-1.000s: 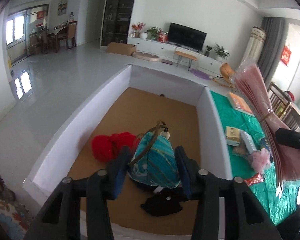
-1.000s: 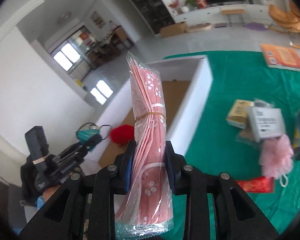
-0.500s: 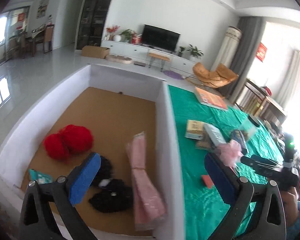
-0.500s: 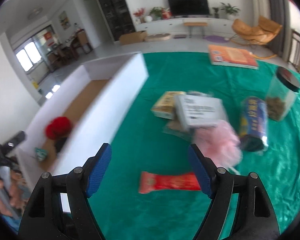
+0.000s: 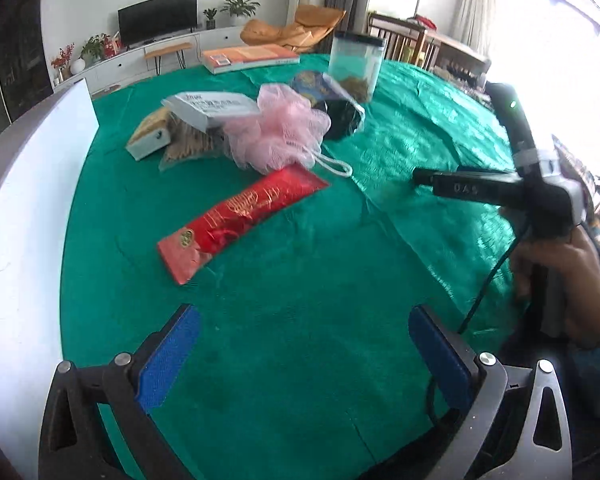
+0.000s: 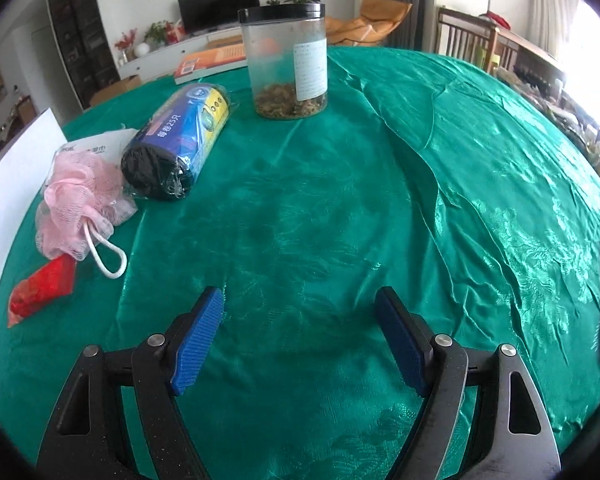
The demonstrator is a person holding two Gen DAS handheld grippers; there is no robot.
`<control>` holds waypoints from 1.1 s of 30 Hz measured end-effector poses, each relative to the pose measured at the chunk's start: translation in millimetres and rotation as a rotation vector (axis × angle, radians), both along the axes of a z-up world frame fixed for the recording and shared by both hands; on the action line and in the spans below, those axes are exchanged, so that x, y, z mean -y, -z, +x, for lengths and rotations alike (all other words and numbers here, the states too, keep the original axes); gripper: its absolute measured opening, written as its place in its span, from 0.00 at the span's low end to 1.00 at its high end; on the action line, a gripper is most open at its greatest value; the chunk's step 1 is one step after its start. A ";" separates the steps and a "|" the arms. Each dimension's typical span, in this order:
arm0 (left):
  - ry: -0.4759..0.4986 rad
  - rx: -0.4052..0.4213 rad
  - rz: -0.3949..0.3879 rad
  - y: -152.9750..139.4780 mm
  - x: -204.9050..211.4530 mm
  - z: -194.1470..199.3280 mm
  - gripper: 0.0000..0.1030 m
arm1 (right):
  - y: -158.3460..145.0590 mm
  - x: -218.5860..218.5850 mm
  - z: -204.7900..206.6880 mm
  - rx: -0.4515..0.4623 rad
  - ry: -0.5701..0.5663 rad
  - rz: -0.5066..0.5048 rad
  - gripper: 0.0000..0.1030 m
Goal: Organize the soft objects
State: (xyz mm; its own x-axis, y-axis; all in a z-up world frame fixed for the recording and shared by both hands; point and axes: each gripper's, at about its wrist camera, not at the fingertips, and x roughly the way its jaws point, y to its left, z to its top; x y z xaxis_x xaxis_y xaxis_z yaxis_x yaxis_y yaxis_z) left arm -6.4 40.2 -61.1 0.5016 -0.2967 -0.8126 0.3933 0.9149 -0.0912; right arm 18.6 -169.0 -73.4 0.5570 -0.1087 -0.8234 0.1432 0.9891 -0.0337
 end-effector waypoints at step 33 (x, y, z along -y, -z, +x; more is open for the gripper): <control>-0.095 0.023 0.077 32.9 6.2 44.6 1.00 | 10.3 -1.5 -3.8 0.004 0.013 -0.016 0.86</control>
State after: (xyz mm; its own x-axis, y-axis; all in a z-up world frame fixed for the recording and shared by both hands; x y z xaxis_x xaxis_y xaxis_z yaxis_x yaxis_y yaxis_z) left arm 38.2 34.0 -94.0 0.5431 -0.1839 -0.8193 0.3053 0.9522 -0.0114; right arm 14.8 -167.5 -83.6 0.5584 -0.1289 -0.8195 0.1558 0.9866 -0.0491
